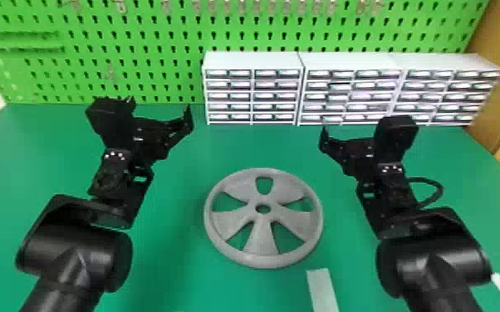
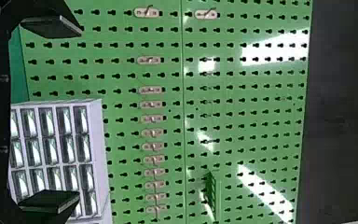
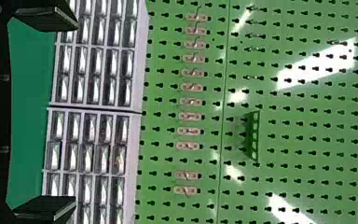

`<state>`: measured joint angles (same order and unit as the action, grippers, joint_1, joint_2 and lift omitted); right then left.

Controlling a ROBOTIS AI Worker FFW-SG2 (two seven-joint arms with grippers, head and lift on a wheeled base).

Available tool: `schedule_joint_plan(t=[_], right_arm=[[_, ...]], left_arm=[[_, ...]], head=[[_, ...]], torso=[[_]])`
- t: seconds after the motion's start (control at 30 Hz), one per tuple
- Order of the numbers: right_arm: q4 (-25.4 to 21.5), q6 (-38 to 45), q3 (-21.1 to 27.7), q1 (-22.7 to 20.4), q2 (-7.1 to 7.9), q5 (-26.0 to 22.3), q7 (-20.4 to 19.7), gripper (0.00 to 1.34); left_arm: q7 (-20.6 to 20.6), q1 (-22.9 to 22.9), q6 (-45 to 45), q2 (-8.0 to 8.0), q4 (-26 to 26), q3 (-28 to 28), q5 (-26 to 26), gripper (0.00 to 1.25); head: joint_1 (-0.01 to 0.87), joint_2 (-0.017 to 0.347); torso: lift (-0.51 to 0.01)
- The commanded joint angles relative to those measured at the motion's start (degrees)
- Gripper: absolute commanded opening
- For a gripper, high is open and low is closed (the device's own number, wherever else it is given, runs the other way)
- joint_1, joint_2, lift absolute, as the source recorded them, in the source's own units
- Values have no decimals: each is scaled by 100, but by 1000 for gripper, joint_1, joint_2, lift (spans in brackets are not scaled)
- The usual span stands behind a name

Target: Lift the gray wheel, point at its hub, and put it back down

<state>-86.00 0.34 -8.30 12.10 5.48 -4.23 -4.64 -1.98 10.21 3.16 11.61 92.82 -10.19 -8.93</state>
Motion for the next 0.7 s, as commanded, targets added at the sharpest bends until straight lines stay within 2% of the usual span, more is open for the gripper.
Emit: schedule_joint_plan(t=[0.0, 0.67], right_arm=[[22, 10, 12, 11, -3, -86, 16, 1335], [5, 1, 74, 134, -47, -34, 77, 1335]], left_arm=[[31, -19, 89, -1, -1, 35, 31, 1180], [40, 43, 221, -18, 8, 43, 119, 1180]], head=[[692, 48], [692, 48]], torso=[[-88], [-88]])
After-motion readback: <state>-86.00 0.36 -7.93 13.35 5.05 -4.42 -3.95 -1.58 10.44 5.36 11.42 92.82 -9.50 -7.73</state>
